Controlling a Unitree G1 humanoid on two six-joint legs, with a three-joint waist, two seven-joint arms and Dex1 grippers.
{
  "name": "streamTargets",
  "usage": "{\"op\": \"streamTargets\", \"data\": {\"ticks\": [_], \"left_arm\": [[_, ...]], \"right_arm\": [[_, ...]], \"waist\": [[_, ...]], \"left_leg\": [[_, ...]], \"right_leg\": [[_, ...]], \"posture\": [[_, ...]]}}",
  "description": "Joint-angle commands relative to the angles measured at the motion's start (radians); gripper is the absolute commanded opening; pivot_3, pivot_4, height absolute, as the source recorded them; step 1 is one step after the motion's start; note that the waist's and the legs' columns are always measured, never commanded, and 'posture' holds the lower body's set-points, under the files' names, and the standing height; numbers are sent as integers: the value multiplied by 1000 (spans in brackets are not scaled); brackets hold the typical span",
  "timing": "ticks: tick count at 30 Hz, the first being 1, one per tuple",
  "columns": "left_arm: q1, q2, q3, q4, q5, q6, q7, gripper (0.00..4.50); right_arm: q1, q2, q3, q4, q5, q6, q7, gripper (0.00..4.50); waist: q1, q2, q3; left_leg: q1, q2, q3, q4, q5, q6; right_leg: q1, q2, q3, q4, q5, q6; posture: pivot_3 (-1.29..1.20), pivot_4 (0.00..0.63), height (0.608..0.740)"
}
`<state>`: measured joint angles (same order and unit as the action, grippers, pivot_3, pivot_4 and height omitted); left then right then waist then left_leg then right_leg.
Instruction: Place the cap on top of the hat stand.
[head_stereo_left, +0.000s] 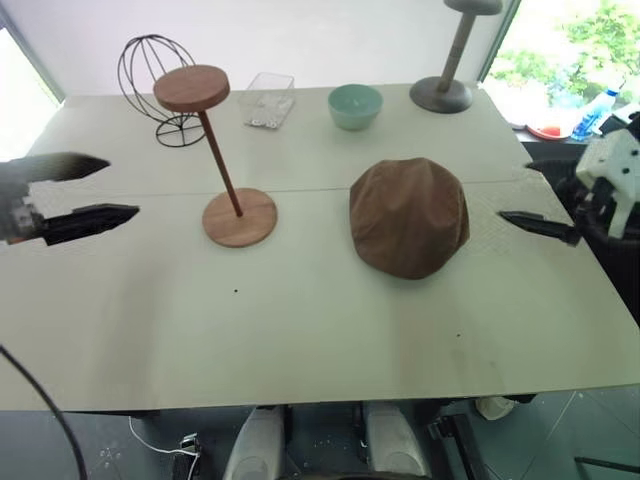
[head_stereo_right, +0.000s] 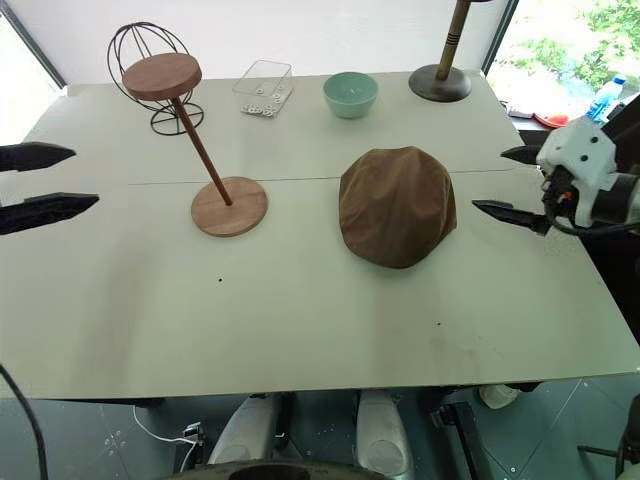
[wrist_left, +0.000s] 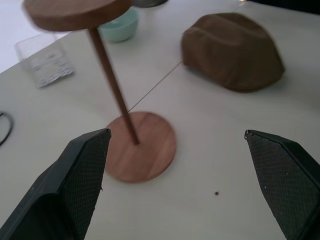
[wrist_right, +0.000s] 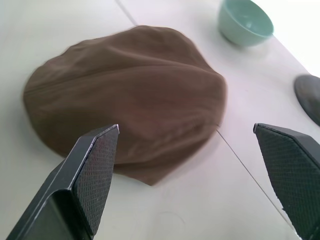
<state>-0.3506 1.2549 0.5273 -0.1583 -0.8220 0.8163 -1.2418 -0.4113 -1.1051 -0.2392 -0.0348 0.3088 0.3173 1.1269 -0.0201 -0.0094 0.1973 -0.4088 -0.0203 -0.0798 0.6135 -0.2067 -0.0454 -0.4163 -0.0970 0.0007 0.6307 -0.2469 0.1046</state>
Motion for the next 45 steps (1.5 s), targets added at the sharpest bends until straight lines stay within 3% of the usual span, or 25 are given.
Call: {"op": "streamTargets", "data": {"ticks": [1, 9, 17, 24, 30, 45], "left_arm": [[-145, 40, -129, -16, -82, 43, -77, 4500], [-456, -14, -473, 13, -13, 37, -279, 4500], [-600, -101, -606, 100, 90, 14, -363, 4500], [-640, -129, -644, 126, 108, 11, -373, 4500], [-673, -147, -658, 133, 112, 13, -373, 4500], [-682, -171, -637, 147, 139, 8, -373, 4500]], "right_arm": [[26, 0, 10, -247, 6, 122, -90, 4420], [160, 110, 173, -580, -148, 339, -377, 4420], [244, 162, 387, -689, -313, 392, -503, 4420], [236, 184, 580, -533, -606, 261, -628, 4420], [188, 258, 617, -360, -783, 159, -743, 4420], [89, 519, 643, 47, -964, -28, -939, 4420]], "waist": [[2, 0, 0], [4, -3, 0], [3, -6, 1], [2, -7, 1], [0, -9, 0], [-4, -17, -4]], "left_leg": [[0, 0, 0, 0, 0, 0], [-1, 0, 0, 3, 0, 0], [-1, 0, 0, 3, 0, 0], [-1, 0, 0, 4, 0, 1], [-1, 0, 0, 6, 0, 1], [2, 1, -3, 12, 0, 1]], "right_leg": [[0, 0, 0, 0, 0, 0], [1, 0, 0, 0, 0, -1], [1, 1, 1, 0, 0, -1], [1, 1, 1, 1, -1, 0], [2, 2, 1, 1, -1, 0], [8, 4, 1, 2, -1, 0]], "posture": [[0, 150, 740], [0, 150, 740], [0, 150, 740], [0, 150, 740], [0, 150, 740], [0, 150, 740]]}}
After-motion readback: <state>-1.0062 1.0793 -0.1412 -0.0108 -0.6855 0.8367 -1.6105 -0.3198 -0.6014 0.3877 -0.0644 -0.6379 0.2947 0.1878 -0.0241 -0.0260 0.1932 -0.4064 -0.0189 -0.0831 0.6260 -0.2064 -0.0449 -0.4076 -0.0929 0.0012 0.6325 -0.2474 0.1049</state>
